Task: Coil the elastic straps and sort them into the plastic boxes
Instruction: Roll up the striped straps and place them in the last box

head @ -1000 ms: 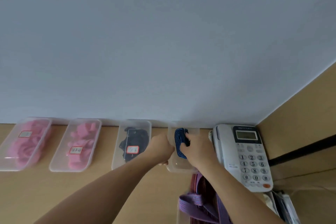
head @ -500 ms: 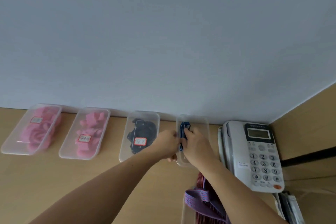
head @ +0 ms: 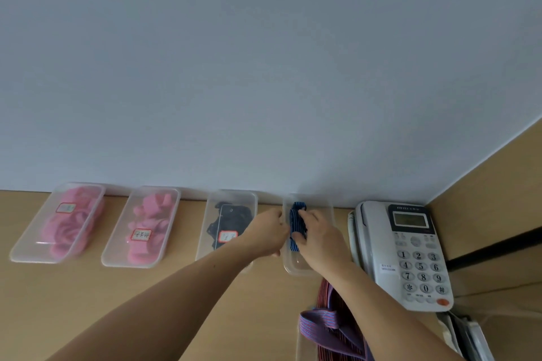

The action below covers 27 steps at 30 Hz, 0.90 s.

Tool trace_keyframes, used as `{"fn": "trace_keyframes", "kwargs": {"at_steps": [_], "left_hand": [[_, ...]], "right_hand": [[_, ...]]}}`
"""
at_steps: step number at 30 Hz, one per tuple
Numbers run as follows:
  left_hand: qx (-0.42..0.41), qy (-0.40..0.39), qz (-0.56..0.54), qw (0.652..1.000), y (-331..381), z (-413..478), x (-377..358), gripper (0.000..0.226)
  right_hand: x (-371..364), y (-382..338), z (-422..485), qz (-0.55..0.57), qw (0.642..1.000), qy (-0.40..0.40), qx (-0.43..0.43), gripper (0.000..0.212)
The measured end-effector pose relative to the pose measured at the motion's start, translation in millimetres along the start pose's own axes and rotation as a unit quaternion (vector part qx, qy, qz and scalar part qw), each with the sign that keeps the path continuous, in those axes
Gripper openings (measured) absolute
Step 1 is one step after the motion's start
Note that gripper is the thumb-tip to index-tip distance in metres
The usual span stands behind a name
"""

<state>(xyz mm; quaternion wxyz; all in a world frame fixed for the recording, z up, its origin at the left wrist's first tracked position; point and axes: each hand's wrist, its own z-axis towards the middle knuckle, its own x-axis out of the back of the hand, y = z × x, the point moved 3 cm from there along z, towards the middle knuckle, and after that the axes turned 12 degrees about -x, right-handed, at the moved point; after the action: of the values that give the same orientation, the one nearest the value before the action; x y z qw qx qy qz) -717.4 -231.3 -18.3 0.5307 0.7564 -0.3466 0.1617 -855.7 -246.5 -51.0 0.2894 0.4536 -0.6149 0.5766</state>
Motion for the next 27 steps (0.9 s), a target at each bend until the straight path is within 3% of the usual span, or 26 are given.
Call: {"fn": "trace_keyframes", "kwargs": {"at_steps": [8, 11, 16, 18, 23, 27], "left_hand": [[-0.107, 0.036, 0.077, 0.991, 29.1, -15.6, 35.0, 0.020], [-0.157, 0.036, 0.122, 0.979, 41.0, -31.0, 42.2, 0.031], [-0.229, -0.028, 0.149, 0.961, 40.3, -57.9, 15.7, 0.036], [-0.249, -0.062, 0.143, 0.956, 38.3, -64.8, -0.6, 0.044], [-0.252, -0.106, 0.102, 0.957, 44.2, -78.7, -30.0, 0.040], [-0.262, -0.124, 0.120, 0.950, 54.5, -89.9, -41.8, 0.023]], "right_hand": [[58.0, -14.2, -27.4, 0.021, 0.997, 0.072, 0.002, 0.035], [77.6, -16.5, -55.6, 0.021, 0.995, 0.090, -0.034, 0.027], [85.1, -4.4, -110.8, 0.009, 0.992, 0.083, -0.090, 0.026], [82.7, 5.4, -131.6, 0.010, 0.990, 0.071, -0.122, 0.011], [72.5, 42.2, -176.8, -0.015, 0.959, 0.044, -0.280, 0.020], [50.3, 58.2, -189.3, -0.022, 0.947, -0.026, -0.320, 0.039]]}}
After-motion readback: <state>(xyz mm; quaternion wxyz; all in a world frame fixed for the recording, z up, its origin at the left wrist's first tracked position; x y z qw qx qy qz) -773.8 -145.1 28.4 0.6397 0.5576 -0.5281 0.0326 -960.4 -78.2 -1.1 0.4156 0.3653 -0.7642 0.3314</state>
